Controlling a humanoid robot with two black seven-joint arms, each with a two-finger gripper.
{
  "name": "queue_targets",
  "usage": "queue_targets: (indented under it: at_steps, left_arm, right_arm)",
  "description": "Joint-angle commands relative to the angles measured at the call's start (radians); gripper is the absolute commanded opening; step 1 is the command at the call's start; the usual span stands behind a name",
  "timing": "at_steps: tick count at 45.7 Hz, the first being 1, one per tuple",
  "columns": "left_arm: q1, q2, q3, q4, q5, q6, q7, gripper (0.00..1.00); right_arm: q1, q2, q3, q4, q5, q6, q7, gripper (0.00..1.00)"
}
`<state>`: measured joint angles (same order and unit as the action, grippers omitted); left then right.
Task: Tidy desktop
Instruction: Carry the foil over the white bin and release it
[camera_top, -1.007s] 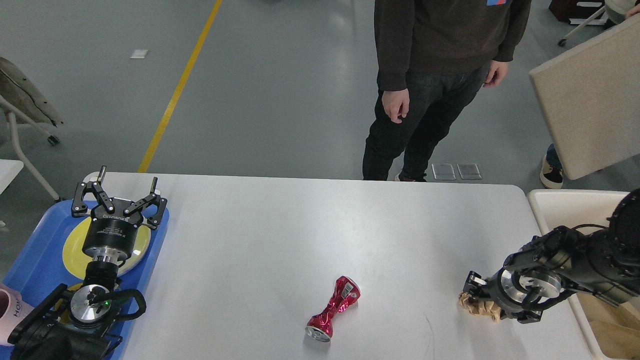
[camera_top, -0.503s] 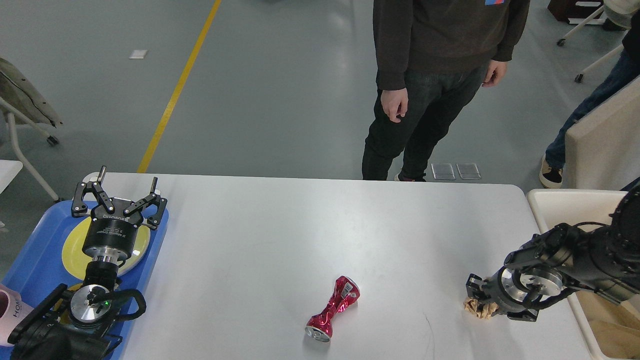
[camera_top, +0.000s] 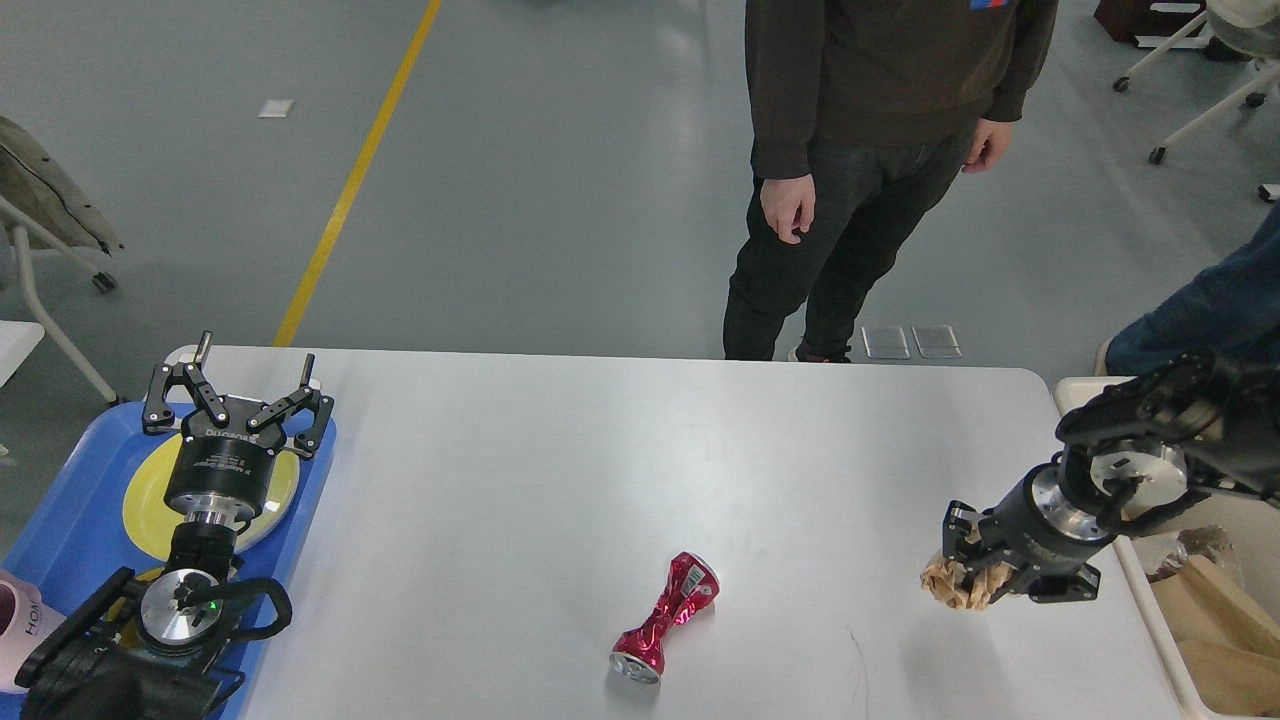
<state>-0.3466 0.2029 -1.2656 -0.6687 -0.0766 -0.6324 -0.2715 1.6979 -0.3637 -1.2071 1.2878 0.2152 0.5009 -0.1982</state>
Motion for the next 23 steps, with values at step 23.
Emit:
queue_targets:
  at_steps: [23]
  left_arm:
    - [0.001,0.001,0.000,0.000,0.000,0.000,0.000,0.96]
  right_arm:
    - [0.589,-0.020,-0.210,0.355,0.012,0.094,0.000,0.00]
